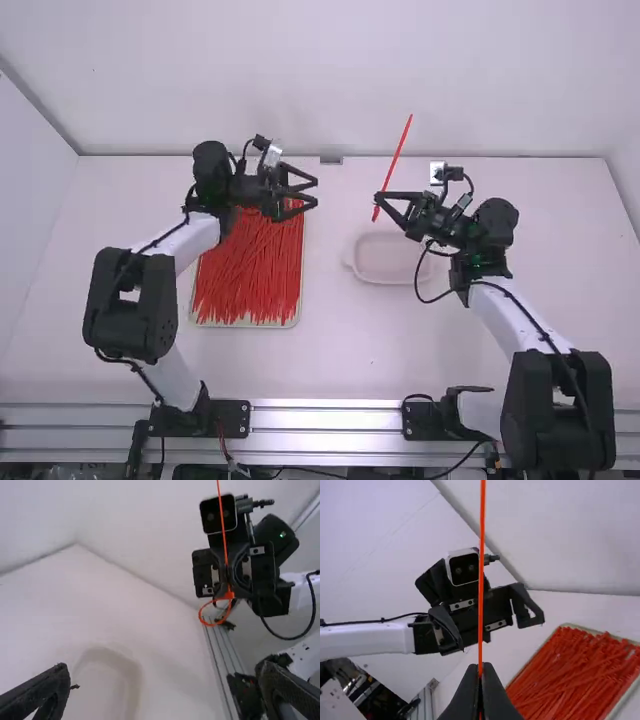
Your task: Fasten the cable tie
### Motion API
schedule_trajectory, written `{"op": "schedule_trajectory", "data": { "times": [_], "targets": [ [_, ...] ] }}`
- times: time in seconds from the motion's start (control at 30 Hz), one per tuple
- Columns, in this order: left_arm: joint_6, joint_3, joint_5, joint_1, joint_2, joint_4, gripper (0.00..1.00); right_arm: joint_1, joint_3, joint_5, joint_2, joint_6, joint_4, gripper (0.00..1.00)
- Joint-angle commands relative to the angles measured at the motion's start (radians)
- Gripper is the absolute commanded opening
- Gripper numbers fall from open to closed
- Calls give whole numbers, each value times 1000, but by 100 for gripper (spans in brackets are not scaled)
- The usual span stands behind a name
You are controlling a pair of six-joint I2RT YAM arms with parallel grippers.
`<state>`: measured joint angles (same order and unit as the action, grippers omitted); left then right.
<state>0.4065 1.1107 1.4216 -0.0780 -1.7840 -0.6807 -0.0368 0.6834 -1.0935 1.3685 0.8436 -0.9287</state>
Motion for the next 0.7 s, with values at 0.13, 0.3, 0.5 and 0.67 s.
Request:
{"op": "schedule_trajectory", "data": {
  "times": [0.13, 0.3, 0.5, 0.67],
  "targets": [
    [-315, 1, -2, 22, 0, 306, 99, 5, 22, -6, -15, -151, 114, 0],
    [-486, 1, -8, 22, 0, 530, 99, 6, 22, 3, -15, -232, 210, 0],
    [-605, 1, -97, 20, 0, 724, 99, 36, 22, 3, -15, -331, 319, 0],
    [-737, 1, -103, 27, 0, 874, 99, 61, 22, 86, -15, -442, 488, 0]
  ]
}}
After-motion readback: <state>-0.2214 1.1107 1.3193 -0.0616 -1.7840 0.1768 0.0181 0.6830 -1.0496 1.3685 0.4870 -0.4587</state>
